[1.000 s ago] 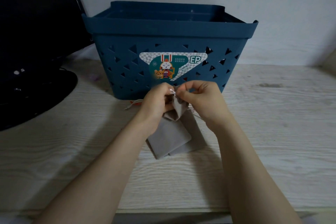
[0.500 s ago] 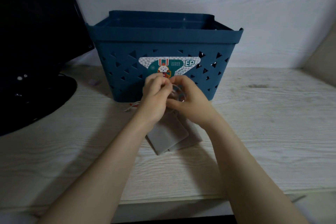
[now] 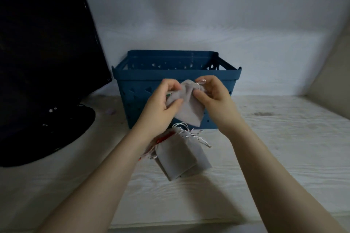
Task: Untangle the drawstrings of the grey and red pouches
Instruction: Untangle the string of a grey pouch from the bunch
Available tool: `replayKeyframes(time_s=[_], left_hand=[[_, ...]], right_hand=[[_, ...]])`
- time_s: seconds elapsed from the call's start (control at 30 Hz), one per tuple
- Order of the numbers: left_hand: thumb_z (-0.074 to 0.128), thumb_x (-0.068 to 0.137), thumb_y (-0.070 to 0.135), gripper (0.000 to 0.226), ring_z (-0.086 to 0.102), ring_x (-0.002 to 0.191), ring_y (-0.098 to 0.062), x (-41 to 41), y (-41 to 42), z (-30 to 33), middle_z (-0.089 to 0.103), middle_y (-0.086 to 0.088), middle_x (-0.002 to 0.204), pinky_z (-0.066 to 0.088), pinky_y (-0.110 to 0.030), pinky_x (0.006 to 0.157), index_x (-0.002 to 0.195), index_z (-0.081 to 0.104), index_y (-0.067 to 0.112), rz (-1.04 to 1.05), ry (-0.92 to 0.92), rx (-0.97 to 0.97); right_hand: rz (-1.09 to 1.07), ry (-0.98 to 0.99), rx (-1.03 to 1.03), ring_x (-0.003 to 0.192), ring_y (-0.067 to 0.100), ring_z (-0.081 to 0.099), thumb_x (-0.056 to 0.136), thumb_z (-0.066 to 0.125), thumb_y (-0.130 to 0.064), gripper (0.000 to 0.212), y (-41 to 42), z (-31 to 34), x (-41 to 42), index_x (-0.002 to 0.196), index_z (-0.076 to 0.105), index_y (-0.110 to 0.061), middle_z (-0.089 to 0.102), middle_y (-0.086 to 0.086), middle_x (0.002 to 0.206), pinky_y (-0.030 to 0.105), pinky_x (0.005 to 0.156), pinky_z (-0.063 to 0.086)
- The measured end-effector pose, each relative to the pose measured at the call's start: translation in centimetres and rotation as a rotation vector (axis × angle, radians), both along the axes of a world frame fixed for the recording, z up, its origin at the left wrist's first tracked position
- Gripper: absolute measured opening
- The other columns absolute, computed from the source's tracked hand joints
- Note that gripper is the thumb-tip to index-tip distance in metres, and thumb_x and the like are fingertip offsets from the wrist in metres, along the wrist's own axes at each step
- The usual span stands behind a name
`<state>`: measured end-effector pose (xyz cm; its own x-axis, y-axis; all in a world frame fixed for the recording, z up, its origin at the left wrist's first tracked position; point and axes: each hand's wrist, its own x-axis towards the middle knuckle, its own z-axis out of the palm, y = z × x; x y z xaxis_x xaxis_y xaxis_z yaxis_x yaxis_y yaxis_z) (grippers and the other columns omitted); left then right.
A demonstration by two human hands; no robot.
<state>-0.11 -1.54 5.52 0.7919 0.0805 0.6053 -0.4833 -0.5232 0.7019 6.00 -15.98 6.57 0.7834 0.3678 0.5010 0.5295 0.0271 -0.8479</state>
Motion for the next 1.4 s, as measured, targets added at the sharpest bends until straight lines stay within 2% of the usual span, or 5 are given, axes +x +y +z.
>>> replayKeyframes(time_s=[0.33, 0.63, 0.9, 1.17, 1.4], left_hand=[[0.051, 0.093, 0.014, 0.026, 0.048, 0.101, -0.001, 4.6, 0.6, 7.6, 0.055, 0.008, 0.119, 0.036, -0.001, 0.073, 0.117, 0.060, 0.019, 0.248, -0.015, 0.044], [0.040, 0.096, 0.040, 0.037, 0.034, 0.129, -0.028, 9.3, 2.1, 7.9, 0.041, -0.004, 0.139, 0.028, -0.040, 0.105, 0.130, 0.048, 0.027, 0.543, 0.271, 0.361], [0.041, 0.089, 0.023, 0.029, 0.050, 0.094, -0.022, 5.8, 1.3, 4.3, 0.057, -0.007, 0.098, 0.042, -0.034, 0.079, 0.096, 0.063, 0.006, 0.358, -0.302, 0.566], [0.054, 0.090, 0.027, 0.015, 0.056, 0.086, -0.021, 2.3, 3.2, -3.9, 0.051, 0.003, 0.090, 0.048, -0.041, 0.075, 0.097, 0.061, 0.015, 0.116, 0.373, 0.824], [0.063, 0.086, 0.031, 0.023, 0.055, 0.089, -0.023, 1.0, 2.9, -7.2, 0.053, -0.006, 0.097, 0.047, -0.040, 0.080, 0.096, 0.063, 0.010, 0.281, 0.457, 0.672]], right_hand=[[-0.154, -0.026, -0.208, 0.130, 0.017, 0.040, 0.097, 0.047, -0.028, 0.052, -0.7, 6.7, 3.3, 0.145, 0.030, -0.019, 0.039, 0.000, 0.146, 0.036, 0.106, 0.037], [-0.341, -0.275, -0.362, 0.099, 0.013, 0.054, 0.095, 0.050, -0.017, 0.023, -1.7, 6.0, 4.7, 0.115, 0.061, -0.013, 0.058, 0.004, 0.117, 0.007, 0.074, 0.037], [-0.169, -0.336, -0.523, 0.082, 0.017, 0.063, 0.092, 0.050, -0.010, 0.019, -2.2, 3.9, 3.5, 0.095, 0.069, -0.011, 0.069, 0.003, 0.090, 0.028, 0.073, 0.049], [0.033, -0.326, -0.831, 0.092, 0.018, 0.061, 0.091, 0.053, -0.009, 0.023, -0.7, -1.2, 1.2, 0.110, 0.065, -0.008, 0.068, 0.008, 0.107, 0.015, 0.071, 0.037], [0.011, -0.212, -0.858, 0.099, 0.027, 0.060, 0.091, 0.052, -0.013, 0.024, -0.5, -6.2, -0.8, 0.110, 0.066, -0.012, 0.068, 0.008, 0.110, 0.033, 0.082, 0.047]])
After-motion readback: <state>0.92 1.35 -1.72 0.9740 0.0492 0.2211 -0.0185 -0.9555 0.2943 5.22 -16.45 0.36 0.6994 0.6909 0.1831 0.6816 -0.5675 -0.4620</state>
